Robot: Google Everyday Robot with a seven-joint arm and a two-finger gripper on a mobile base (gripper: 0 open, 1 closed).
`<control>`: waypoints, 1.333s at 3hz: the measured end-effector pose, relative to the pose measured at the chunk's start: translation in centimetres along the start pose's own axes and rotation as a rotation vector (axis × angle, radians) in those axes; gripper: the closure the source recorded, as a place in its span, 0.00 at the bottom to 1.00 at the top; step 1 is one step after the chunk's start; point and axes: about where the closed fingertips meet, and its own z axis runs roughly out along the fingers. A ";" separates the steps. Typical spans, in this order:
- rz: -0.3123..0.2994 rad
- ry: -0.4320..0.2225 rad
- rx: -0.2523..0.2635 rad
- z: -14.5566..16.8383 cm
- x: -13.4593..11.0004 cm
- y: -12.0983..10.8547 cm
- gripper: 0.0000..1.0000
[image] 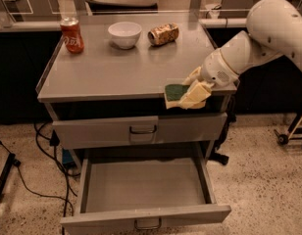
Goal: Place sponge into middle drawer
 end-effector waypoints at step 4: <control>0.004 0.074 -0.004 -0.4 4.5 6.0 1.00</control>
Offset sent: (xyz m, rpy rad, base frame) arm -0.0246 -0.0167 0.0002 -0.0680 0.0024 0.0163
